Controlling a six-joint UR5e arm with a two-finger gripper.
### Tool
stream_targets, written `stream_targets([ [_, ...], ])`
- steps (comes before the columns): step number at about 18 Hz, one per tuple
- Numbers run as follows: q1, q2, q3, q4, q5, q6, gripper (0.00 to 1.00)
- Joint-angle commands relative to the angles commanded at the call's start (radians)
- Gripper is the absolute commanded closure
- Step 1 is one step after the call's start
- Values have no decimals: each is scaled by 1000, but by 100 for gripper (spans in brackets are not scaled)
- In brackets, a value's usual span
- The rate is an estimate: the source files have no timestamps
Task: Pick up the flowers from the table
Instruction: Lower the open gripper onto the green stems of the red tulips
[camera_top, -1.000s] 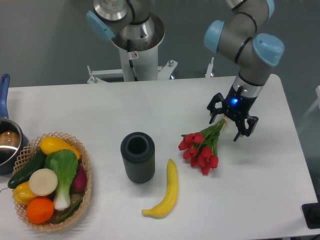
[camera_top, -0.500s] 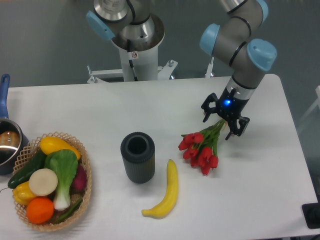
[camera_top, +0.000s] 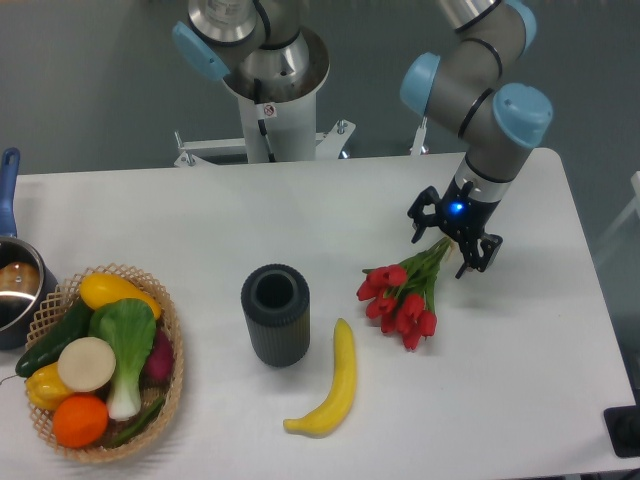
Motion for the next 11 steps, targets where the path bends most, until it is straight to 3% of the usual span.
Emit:
stream_targets([
  [11, -20, -11, -20, 5, 9, 2, 0],
])
